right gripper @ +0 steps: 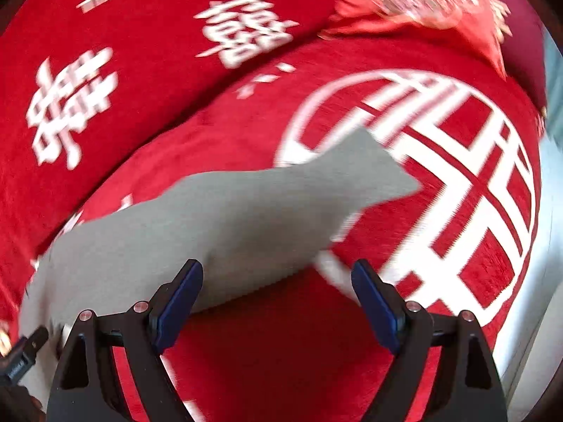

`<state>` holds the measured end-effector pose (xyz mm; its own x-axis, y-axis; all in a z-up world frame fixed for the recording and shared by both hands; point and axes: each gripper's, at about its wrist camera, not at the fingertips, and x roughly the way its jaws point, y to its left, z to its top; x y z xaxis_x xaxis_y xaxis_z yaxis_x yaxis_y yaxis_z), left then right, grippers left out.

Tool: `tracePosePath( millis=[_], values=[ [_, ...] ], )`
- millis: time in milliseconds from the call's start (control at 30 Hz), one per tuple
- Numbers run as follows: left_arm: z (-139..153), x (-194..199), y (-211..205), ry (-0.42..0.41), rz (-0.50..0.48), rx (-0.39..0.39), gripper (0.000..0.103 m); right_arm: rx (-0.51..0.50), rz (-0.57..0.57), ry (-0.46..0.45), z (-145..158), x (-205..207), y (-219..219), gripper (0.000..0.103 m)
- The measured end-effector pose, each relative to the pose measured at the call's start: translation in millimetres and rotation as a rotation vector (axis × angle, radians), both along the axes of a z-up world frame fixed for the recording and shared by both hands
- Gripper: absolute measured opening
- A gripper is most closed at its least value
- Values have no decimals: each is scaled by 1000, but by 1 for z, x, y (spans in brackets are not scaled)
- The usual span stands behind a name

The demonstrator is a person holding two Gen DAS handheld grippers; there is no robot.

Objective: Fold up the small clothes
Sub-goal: 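Grasp the cuff of a grey sweater sleeve with the right tool, then lift the sleeve and fold it across the sweater body, then open the right tool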

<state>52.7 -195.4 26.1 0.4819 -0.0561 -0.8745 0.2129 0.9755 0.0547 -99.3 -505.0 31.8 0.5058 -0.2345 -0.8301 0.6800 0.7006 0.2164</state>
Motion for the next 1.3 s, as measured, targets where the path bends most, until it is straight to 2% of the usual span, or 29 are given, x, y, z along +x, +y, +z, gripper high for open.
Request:
tracePosePath(
  millis=[67,167,267,333,367,400,433,500,667,733,833,900,967,1033,1067,1100,1133,1167,1233,1300],
  values=[
    [-2,3,-1,6,4,1,103,62,-22,-26,-9,-7,-20,88],
    [-3,7,-3,8,9,2,103,142,-35,-64,-21,-8,-41,76],
    [-4,12,-5,7,16,2,103,242,-13,-165,-28,-1,-59,66],
    [-4,15,-4,6,25,-8,103,260,2,-202,-27,7,-69,62],
    [-4,17,-4,8,31,-15,103,268,6,-223,-27,9,-73,56],
    [-4,19,-4,10,35,-19,103,279,8,-242,-27,11,-78,39],
    [-4,22,-4,12,40,-19,103,298,19,-259,-28,12,-83,5],
    [-3,27,-4,7,46,-17,103,328,36,-279,-29,13,-87,6],
    [-2,40,-3,13,72,-39,103,186,40,-431,9,-26,-68,6],
    [-9,44,-11,43,63,-42,103,151,34,-431,14,-33,-57,6],
    [-25,42,-29,94,17,-39,103,130,30,-389,5,-30,-52,6],
    [-26,38,-34,62,8,-27,103,138,17,-354,-6,-26,-56,6],
    [-25,40,-33,76,1,-29,103,149,10,-338,-16,-25,-62,6],
    [-19,40,-24,85,12,-78,103,152,11,-327,-17,-27,-65,6],
    [-17,39,-19,74,28,-92,103,146,14,-331,-14,-28,-64,6],
    [-19,40,-16,71,40,-62,103,138,19,-340,-9,-29,-62,6],
    [-24,41,-18,87,30,-14,103,125,26,-350,-2,-29,-59,6],
    [-27,40,-20,91,6,2,103,114,32,-358,5,-28,-56,6],
    [-20,40,-16,93,-21,-5,103,93,52,-372,23,-22,-47,6],
    [-9,39,-1,101,4,-74,103,61,83,-383,44,-14,-35,6]
  ],
)
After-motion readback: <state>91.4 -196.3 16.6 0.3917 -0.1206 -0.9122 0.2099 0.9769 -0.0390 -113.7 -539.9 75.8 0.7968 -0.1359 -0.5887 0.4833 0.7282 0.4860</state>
